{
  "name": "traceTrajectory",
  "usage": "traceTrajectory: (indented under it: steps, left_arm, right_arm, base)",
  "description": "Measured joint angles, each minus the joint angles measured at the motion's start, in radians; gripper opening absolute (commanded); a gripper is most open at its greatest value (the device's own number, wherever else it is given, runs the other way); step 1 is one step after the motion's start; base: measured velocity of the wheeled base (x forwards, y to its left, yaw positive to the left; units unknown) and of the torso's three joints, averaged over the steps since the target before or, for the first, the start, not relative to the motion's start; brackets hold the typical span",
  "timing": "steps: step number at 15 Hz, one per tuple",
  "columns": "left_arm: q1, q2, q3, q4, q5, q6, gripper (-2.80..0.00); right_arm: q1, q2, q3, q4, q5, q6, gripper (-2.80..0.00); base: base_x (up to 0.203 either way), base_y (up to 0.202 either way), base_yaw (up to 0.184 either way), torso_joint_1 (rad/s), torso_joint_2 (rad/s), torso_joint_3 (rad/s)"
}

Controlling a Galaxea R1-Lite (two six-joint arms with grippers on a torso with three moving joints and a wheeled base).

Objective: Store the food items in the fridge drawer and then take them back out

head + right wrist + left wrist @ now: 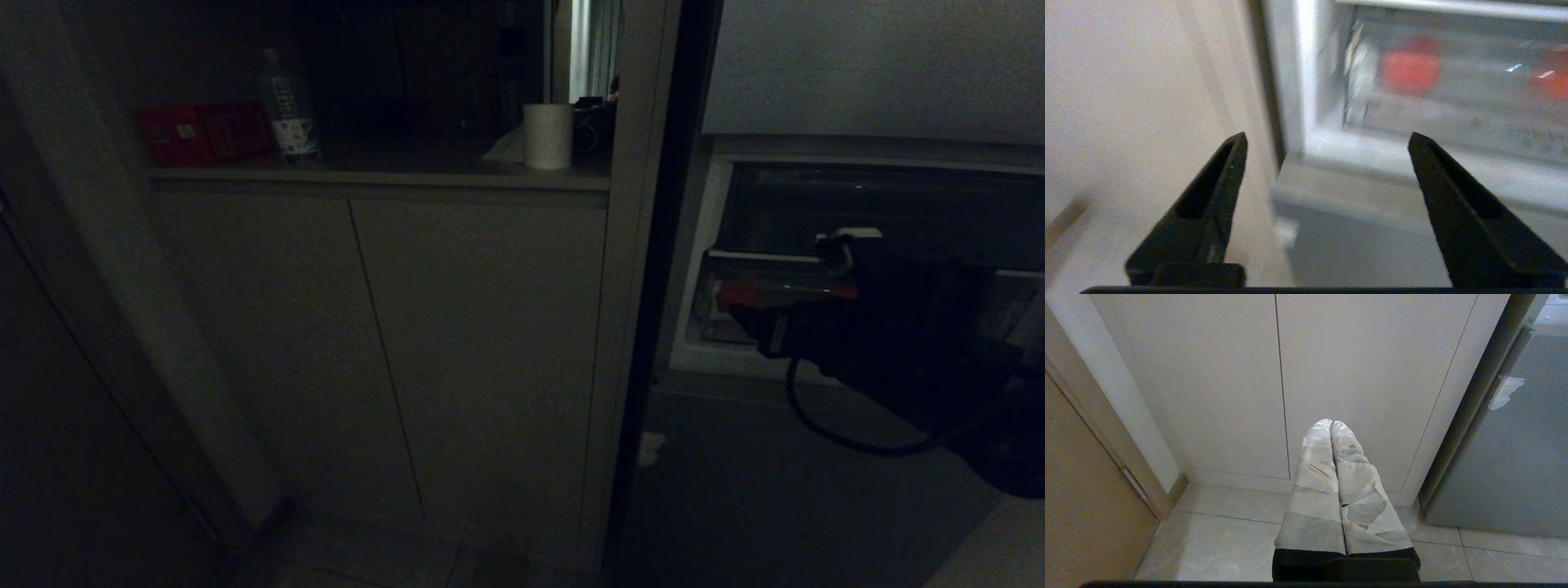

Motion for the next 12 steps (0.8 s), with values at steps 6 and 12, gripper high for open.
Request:
traceTrajectory:
  steps: [6, 12]
  left_arm:
    - [0.0, 0.0, 0.0, 0.0, 0.0, 0.0, -2.8]
    - [0.0, 0.0, 0.0, 0.0, 0.0, 0.0, -2.8]
  right_arm:
    - [-0.024, 0.219, -0.152, -0.063, -0.105, 0.007, 0.0]
    - [-0.035, 0.365, -0.347, -0.06, -0.155, 0.008, 0.0]
  base:
    - [0.0, 0.0, 0.0, 0.0, 0.0, 0.0]
    - [0.0, 0.0, 0.0, 0.0, 0.0, 0.0]
